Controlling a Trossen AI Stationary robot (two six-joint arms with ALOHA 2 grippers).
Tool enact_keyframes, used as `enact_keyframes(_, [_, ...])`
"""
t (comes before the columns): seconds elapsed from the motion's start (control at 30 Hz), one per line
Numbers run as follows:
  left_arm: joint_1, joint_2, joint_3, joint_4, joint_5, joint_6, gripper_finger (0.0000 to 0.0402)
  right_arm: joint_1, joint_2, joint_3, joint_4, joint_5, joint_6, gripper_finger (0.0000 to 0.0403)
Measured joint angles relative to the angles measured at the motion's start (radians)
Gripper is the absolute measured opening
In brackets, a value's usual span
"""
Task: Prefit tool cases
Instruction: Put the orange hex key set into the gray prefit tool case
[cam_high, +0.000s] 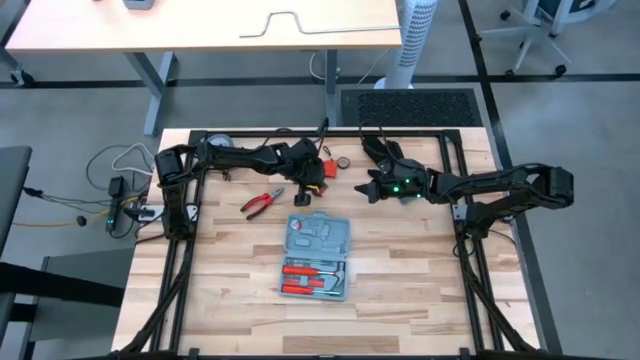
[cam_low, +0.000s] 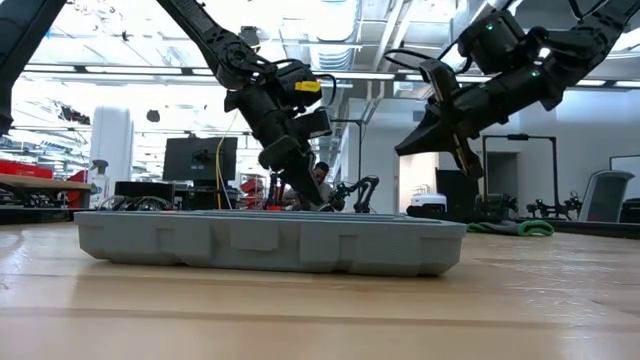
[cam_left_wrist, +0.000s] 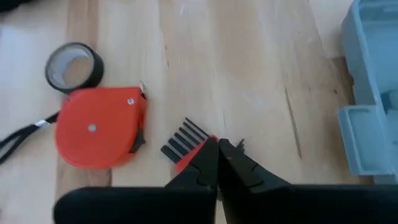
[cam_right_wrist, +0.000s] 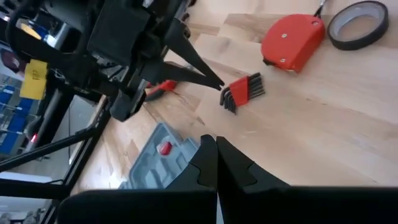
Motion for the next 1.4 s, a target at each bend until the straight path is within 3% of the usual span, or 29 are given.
enact_keyframes(0.3, [-0.002,0.0,0.0,0.02,-0.025,0.022,0.0,0.032,0.0,0.021,0.006,0.024,0.019,0.0])
enact_keyframes(0.53, [-0.002,0.054,0.009,0.041,-0.025,-0.056,0.0,0.022,0.001,0.021,-0.015,0.054,0.016,0.0])
enact_keyframes(0.63, [-0.008,0.086,0.02,0.047,-0.09,-0.069,0.0,0.018,0.001,0.021,-0.017,0.053,0.016,0.0])
enact_keyframes(0.87, [-0.002,0.106,0.048,-0.148,-0.134,-0.075,0.0,0.022,0.001,0.022,-0.039,0.053,0.015,0.0])
enact_keyframes(1.2, [0.017,0.028,0.042,-0.406,-0.203,-0.227,0.0,0.022,0.001,0.022,-0.053,0.053,-0.01,0.0])
enact_keyframes(1.4, [0.015,-0.017,0.038,-0.449,-0.189,-0.293,0.0,0.031,0.001,0.022,-0.052,0.052,-0.028,0.0])
